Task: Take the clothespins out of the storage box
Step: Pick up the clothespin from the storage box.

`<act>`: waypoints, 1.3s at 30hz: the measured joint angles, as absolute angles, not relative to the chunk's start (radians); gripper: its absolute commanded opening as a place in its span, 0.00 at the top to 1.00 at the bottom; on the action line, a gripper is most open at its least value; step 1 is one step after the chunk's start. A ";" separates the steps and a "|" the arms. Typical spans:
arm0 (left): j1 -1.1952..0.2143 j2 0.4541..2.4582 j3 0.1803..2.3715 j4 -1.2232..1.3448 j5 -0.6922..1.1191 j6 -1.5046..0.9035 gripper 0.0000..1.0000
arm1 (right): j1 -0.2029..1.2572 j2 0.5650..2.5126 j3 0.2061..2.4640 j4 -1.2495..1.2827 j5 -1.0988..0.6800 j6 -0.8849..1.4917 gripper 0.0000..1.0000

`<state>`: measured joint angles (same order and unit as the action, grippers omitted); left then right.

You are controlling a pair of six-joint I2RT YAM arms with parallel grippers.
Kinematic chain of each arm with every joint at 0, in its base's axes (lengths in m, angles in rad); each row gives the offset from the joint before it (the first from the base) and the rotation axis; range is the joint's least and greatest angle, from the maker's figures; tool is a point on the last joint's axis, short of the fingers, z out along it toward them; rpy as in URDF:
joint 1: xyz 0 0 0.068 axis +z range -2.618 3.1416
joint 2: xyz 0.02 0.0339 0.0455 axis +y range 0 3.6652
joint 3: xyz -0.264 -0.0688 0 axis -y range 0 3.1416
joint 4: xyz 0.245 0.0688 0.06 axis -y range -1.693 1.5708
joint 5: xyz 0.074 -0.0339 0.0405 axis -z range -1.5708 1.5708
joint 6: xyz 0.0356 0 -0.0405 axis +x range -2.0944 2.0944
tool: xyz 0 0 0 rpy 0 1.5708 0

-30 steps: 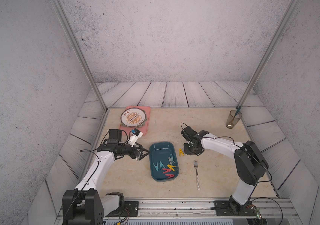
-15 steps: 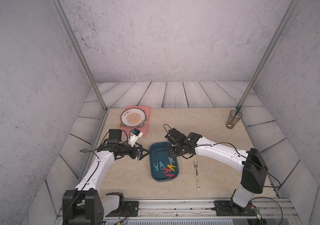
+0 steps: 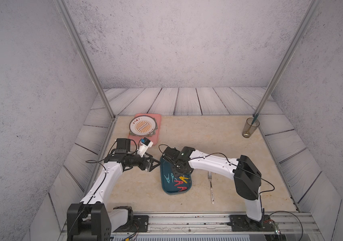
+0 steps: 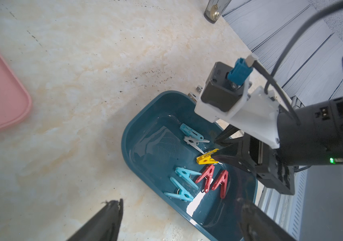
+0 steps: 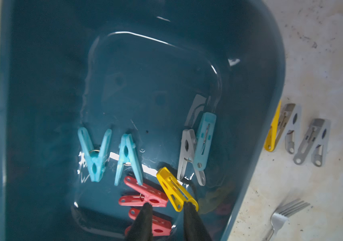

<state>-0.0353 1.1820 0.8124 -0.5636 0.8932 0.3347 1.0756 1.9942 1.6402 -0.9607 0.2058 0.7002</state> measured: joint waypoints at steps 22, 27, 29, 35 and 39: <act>-0.032 1.182 0.808 -0.564 0.831 0.336 0.07 | 1.097 2.170 1.747 -1.040 0.306 0.843 0.76; -0.028 1.182 0.808 -0.551 0.817 0.336 0.07 | 1.097 2.206 1.747 -1.052 0.309 0.846 0.76; -0.028 1.182 0.808 -0.545 0.812 0.337 0.07 | 1.097 2.224 1.747 -1.055 0.310 0.846 0.76; -0.026 1.182 0.807 -0.545 0.809 0.337 0.07 | 1.095 2.233 1.747 -1.056 0.317 0.854 0.81; -0.026 1.182 0.807 -0.545 0.808 0.337 0.07 | 1.095 2.233 1.747 -1.054 0.322 0.859 0.88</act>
